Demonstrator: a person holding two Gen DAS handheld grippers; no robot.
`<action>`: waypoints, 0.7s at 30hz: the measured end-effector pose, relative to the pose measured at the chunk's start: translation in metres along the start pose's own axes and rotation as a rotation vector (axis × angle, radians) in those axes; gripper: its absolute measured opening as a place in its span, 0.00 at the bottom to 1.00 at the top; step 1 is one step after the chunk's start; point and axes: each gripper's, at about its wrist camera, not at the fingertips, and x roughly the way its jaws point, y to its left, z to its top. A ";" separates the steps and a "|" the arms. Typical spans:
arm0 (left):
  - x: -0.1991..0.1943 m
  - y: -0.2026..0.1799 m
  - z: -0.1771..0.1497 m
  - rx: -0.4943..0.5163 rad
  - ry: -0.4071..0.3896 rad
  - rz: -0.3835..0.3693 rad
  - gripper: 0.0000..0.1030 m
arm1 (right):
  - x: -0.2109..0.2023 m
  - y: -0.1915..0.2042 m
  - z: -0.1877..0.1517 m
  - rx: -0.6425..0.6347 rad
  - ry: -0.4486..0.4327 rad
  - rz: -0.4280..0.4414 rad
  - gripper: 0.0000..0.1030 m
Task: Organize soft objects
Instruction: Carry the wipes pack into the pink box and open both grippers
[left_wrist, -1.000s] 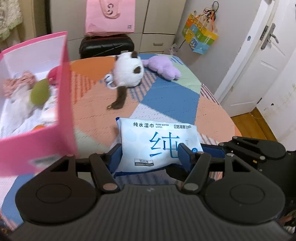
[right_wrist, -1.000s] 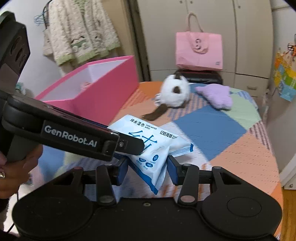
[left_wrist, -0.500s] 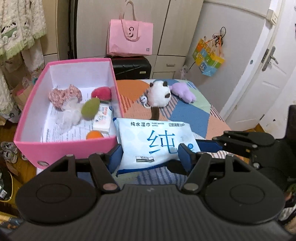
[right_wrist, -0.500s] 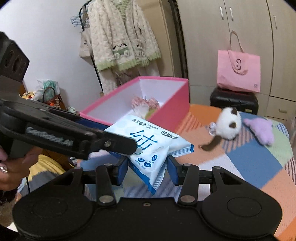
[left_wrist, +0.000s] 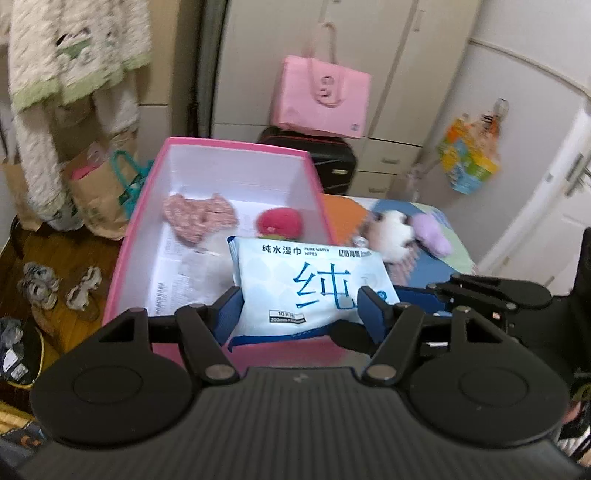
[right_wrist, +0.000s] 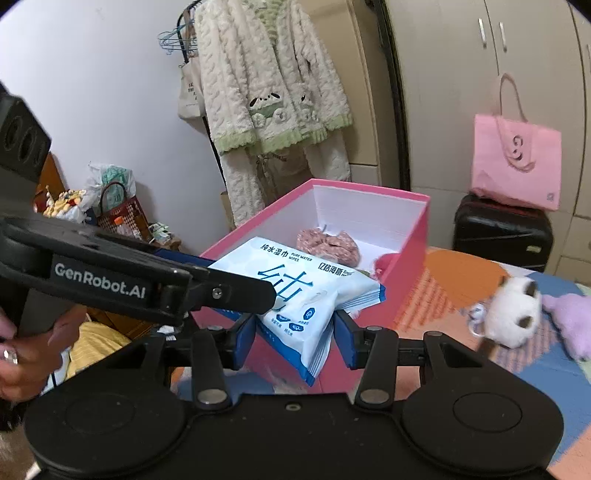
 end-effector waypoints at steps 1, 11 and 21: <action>0.004 0.005 0.003 -0.011 0.004 0.006 0.64 | 0.008 0.000 0.004 0.007 0.008 0.004 0.51; 0.052 0.048 0.013 -0.056 0.078 0.063 0.64 | 0.074 0.000 0.019 -0.014 0.127 0.004 0.53; 0.041 0.050 0.006 0.026 0.027 0.148 0.66 | 0.072 0.021 0.015 -0.148 0.152 -0.100 0.63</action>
